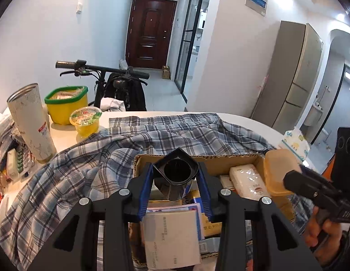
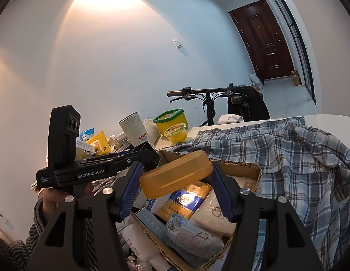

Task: Organize objects
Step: 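Lower the black case into the cardboard box and open the left gripper, then lower the orange container into the cardboard box and open the right gripper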

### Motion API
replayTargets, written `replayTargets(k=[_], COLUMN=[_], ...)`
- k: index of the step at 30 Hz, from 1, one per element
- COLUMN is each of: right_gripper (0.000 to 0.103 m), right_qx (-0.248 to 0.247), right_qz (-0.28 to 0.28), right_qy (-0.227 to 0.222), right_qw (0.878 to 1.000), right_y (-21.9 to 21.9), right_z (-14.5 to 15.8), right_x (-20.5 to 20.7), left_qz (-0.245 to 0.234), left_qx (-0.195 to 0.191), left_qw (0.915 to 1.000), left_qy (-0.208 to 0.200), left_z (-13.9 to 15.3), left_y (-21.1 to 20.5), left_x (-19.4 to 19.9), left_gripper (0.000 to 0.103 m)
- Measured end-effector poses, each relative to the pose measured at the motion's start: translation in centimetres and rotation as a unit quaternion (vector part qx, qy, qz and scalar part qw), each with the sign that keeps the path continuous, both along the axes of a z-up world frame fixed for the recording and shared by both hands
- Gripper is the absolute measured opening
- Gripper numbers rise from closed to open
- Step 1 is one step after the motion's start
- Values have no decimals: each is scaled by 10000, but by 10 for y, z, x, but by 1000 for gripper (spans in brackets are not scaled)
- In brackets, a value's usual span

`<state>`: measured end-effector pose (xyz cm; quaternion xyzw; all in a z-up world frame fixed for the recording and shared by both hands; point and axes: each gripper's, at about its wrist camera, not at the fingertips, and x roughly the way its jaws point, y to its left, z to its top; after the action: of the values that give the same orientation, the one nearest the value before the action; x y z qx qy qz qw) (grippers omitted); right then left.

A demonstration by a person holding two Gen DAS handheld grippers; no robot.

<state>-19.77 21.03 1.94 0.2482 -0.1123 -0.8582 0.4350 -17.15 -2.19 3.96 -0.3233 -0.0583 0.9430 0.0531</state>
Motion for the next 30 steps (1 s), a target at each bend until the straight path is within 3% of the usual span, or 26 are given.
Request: replayTargets(k=[9, 13, 14, 15, 17, 23, 28, 30], right_gripper=[61, 61, 61, 61, 61, 61, 61, 61], right_qx=[-8, -7, -7, -4, -5, 2, 51, 49], right_qz=[-22, -22, -23, -18, -21, -21, -33, -38], right_qy=[-39, -43, -41, -44, -51, -47, 1, 4], right_qw=[10000, 10000, 10000, 10000, 10000, 10000, 10000, 10000], right_y=[1, 2, 2, 2, 2, 3, 2, 3], right_z=[-2, -2, -2, -2, -2, -3, -5, -5], right_x=[-3, -2, -3, -3, -4, -3, -1, -1], left_qz=[105, 8, 19, 19, 65, 30, 17, 34], left_qx=[-95, 78, 78, 88, 149, 280, 98, 22], left_qw=[9999, 10000, 10000, 10000, 9998, 9993, 9994, 9986], left_qy=[-34, -23, -15, -7, 78, 235, 340, 534], left_z=[-9, -13, -12, -12, -10, -5, -1, 5], left_y=[-7, -11, -11, -12, -14, -17, -12, -11], left_x=[0, 3, 4, 4, 6, 13, 22, 29], left_gripper=[41, 41, 45, 60, 76, 77, 78, 88])
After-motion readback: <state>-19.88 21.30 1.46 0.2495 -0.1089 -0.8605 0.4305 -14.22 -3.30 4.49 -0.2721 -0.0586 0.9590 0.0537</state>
